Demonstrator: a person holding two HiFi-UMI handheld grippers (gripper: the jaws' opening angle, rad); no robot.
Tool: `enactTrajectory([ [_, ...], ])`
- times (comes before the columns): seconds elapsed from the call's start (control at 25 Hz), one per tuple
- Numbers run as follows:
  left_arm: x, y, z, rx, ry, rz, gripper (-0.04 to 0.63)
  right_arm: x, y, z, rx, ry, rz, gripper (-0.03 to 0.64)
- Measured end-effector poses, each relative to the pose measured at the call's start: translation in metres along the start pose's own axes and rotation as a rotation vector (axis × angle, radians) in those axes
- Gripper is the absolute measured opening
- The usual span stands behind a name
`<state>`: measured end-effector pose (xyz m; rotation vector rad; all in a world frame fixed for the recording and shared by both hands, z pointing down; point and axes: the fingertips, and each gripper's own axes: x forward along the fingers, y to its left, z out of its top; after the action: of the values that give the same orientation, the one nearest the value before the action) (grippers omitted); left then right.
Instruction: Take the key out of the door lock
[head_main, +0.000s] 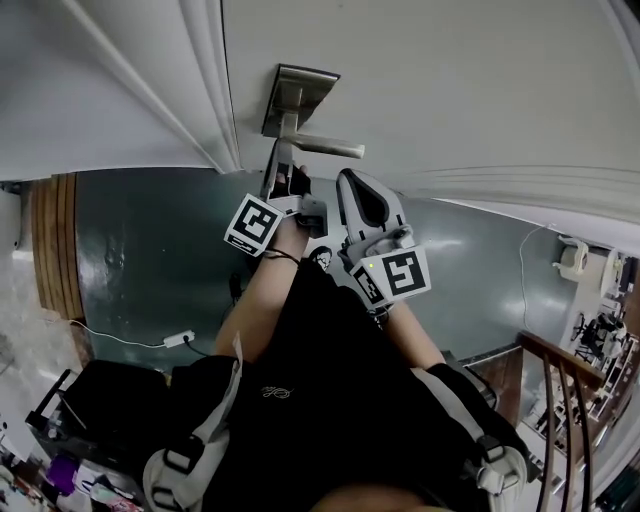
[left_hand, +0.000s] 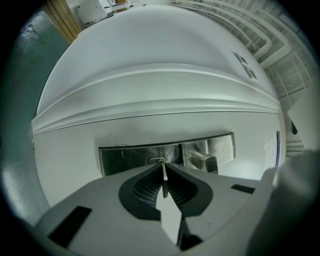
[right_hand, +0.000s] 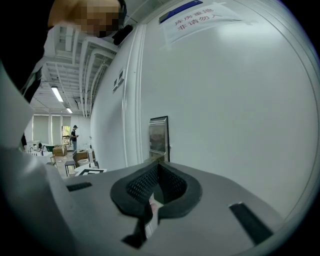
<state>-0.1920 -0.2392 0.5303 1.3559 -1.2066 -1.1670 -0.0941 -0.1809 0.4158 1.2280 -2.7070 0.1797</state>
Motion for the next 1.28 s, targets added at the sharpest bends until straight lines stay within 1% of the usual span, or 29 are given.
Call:
enactTrajectory([
  [0.16, -0.005, -0.004, 0.000, -0.006, 0.004, -0.002, 0.035, -0.002, 0.000, -0.001, 0.007, 0.002, -0.003, 0.008],
  [0.6, -0.024, -0.007, 0.001, 0.006, 0.021, 0.001, 0.035, -0.004, 0.010, -0.004, 0.019, 0.003, 0.009, 0.008],
  [0.84, -0.035, 0.000, -0.003, 0.005, 0.048, 0.022, 0.035, -0.003, 0.008, -0.011, 0.025, 0.008, -0.001, 0.008],
  [1.04, -0.049, -0.002, -0.006, 0.016, 0.062, 0.017, 0.035, -0.011, 0.006, -0.015, 0.023, 0.014, -0.008, 0.008],
  [1.16, -0.064, -0.002, -0.012, 0.029, 0.061, 0.044, 0.035, -0.023, 0.005, -0.017, 0.015, 0.016, 0.012, 0.008],
  [1.28, -0.085, -0.004, -0.020, 0.068, 0.050, 0.077, 0.035, -0.041, 0.001, -0.015, 0.012, 0.005, 0.038, 0.008],
])
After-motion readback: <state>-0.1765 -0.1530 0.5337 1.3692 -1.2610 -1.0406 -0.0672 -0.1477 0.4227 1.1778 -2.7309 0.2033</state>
